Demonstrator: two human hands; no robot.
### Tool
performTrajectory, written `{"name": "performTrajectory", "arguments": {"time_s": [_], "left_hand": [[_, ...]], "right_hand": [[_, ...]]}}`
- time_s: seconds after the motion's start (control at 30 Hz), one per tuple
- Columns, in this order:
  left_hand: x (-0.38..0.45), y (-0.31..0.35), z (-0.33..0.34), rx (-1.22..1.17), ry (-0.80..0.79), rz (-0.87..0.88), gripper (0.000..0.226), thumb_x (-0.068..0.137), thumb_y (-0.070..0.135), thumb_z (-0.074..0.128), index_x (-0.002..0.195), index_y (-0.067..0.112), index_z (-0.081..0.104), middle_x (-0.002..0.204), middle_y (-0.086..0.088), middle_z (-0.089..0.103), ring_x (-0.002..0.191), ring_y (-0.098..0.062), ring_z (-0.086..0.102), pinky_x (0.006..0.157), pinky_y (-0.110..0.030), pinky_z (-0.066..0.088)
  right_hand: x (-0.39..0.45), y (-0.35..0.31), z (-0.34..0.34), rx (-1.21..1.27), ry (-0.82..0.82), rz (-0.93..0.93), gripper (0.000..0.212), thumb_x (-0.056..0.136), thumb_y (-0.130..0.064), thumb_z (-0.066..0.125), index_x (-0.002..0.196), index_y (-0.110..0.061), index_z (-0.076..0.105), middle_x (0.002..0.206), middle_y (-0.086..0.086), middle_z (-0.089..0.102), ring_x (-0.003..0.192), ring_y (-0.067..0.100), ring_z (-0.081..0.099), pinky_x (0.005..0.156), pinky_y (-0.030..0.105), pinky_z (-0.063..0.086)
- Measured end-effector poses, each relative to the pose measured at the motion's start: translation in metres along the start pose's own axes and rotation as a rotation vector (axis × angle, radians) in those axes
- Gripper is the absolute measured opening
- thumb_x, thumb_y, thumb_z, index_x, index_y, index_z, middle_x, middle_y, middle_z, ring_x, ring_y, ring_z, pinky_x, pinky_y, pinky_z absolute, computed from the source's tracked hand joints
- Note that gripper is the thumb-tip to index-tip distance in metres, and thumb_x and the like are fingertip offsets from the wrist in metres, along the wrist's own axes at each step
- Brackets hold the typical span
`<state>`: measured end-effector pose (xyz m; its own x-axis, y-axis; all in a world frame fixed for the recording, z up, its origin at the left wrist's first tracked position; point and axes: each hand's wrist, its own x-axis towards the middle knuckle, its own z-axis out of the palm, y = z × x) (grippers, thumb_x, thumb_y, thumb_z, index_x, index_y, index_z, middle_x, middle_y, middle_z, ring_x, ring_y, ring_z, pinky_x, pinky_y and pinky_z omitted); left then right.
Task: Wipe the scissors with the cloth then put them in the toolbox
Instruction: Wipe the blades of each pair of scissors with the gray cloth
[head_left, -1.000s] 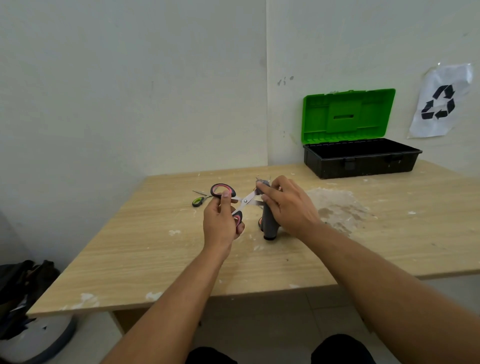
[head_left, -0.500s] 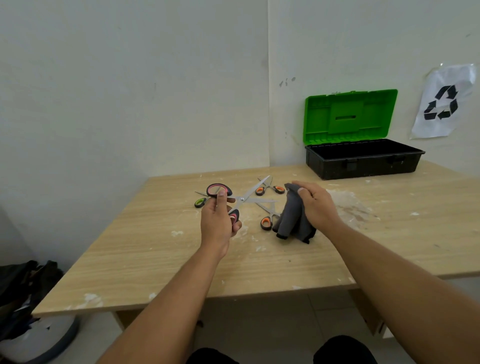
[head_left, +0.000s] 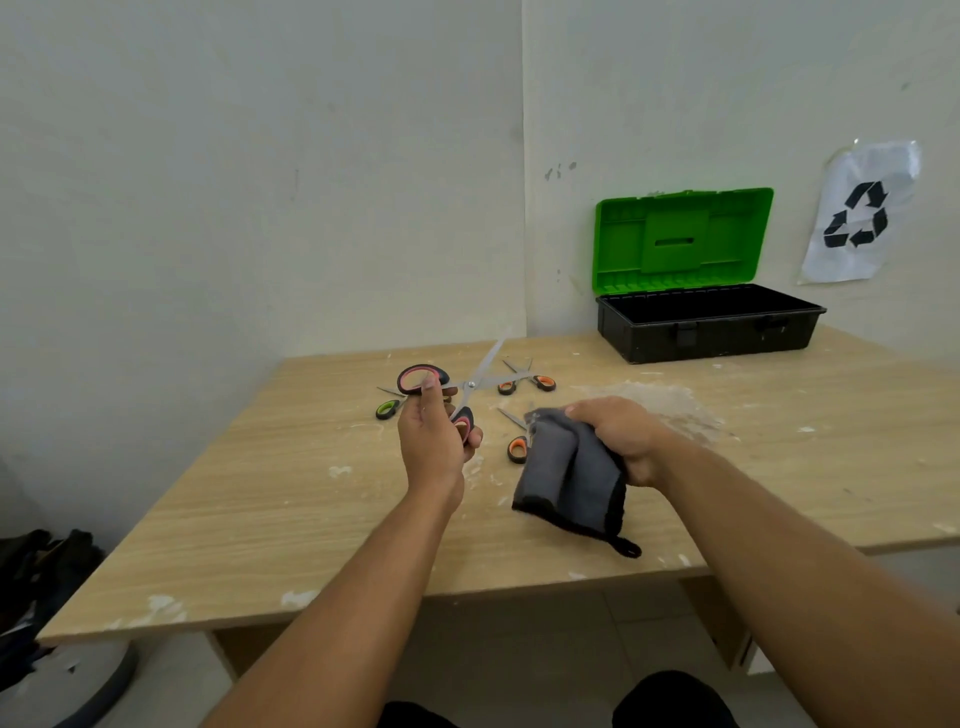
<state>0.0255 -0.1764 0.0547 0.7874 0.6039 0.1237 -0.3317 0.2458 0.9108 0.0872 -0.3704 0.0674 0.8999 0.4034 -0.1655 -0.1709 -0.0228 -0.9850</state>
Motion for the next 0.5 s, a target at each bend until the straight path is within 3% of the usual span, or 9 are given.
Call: {"name": "performTrajectory", "arguments": {"time_s": [0.13,0.2,0.3,0.4,0.5], "left_hand": [[-0.002,0.0,0.004,-0.022,0.002,0.003,0.039,0.1,0.052,0.047,0.089,0.016,0.058,0.068,-0.003,0.055,0.042,-0.016,0.052,0.034,-0.022,0.032],[-0.002,-0.001,0.006,-0.019,0.002,0.013,0.039,0.1,0.051,0.047,0.09,0.015,0.057,0.067,-0.005,0.054,0.043,-0.019,0.056,0.034,-0.024,0.031],[-0.003,-0.002,0.01,-0.02,0.018,0.019,0.04,0.1,0.05,0.046,0.091,0.013,0.057,0.07,-0.01,0.056,0.046,-0.023,0.062,0.035,-0.026,0.04],[-0.006,-0.005,0.016,-0.038,0.036,0.021,0.038,0.102,0.05,0.044,0.09,0.016,0.058,0.071,-0.006,0.059,0.054,-0.023,0.069,0.043,-0.027,0.051],[-0.01,-0.008,0.024,0.024,0.099,0.026,0.037,0.1,0.053,0.044,0.084,0.025,0.061,0.059,0.013,0.061,0.056,-0.001,0.061,0.05,-0.016,0.048]], "right_hand": [[0.007,0.01,0.002,-0.596,0.083,-0.029,0.02,0.1,-0.017,0.056,0.102,-0.007,0.074,0.101,0.012,0.072,0.091,0.023,0.067,0.067,0.031,0.056],[0.011,0.013,0.001,-0.994,0.134,-0.106,0.021,0.099,-0.023,0.056,0.104,-0.013,0.073,0.103,0.005,0.07,0.089,0.018,0.062,0.07,0.028,0.05],[0.008,0.014,0.007,-1.247,0.163,-0.149,0.017,0.098,-0.028,0.056,0.103,-0.022,0.071,0.099,-0.001,0.068,0.081,0.01,0.057,0.066,0.023,0.045],[0.003,0.012,0.018,-1.127,0.271,-0.372,0.02,0.096,-0.039,0.058,0.093,-0.024,0.072,0.089,-0.009,0.068,0.077,0.007,0.059,0.066,0.023,0.048],[-0.008,0.001,0.041,-0.611,0.156,-0.402,0.027,0.094,-0.048,0.059,0.086,-0.026,0.074,0.079,-0.01,0.074,0.066,0.002,0.066,0.059,0.019,0.047]]}}
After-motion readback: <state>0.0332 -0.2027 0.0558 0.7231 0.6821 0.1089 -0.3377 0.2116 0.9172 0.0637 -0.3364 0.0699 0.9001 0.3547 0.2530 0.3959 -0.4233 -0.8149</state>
